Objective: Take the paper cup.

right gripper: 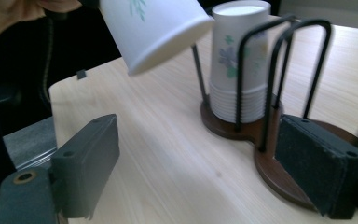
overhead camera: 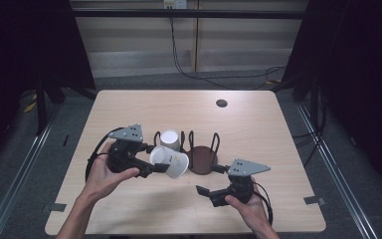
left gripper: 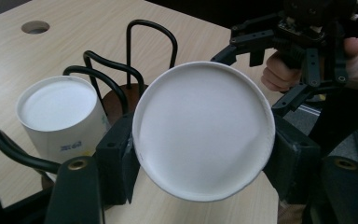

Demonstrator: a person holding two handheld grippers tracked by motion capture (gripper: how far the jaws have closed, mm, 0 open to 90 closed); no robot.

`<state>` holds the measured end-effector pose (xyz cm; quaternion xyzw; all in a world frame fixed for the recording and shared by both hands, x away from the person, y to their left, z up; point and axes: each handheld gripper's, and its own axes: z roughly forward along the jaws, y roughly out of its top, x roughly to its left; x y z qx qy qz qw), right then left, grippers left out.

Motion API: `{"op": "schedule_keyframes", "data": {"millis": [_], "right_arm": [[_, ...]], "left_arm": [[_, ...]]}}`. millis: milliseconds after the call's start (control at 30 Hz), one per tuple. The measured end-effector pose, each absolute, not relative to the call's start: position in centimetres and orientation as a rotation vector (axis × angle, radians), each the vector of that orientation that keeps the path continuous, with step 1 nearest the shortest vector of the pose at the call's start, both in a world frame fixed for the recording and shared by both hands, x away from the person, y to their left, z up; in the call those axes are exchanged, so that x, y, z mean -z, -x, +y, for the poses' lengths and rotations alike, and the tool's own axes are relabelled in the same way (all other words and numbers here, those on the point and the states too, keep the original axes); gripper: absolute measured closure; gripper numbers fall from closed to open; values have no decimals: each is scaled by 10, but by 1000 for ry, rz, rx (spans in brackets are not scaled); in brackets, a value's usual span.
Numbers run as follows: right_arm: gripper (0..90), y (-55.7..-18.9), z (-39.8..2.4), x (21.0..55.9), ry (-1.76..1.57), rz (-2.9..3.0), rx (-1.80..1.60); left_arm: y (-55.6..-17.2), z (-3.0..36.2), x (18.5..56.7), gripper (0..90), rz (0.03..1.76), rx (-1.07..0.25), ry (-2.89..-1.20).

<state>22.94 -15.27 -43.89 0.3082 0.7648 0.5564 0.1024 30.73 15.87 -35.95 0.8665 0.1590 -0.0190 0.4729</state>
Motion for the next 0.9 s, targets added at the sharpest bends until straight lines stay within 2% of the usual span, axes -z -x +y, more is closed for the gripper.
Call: {"op": "schedule_keyframes", "data": {"millis": [500,900], "right_arm": [[133,-252,-130,418,-811,2294,-1726],[133,-259,-122,432,-759,2345,-1802]], "left_arm": [[-303,169,377,356,390,71,-2071],[-299,159,383,357,374,127,-2097]]}}
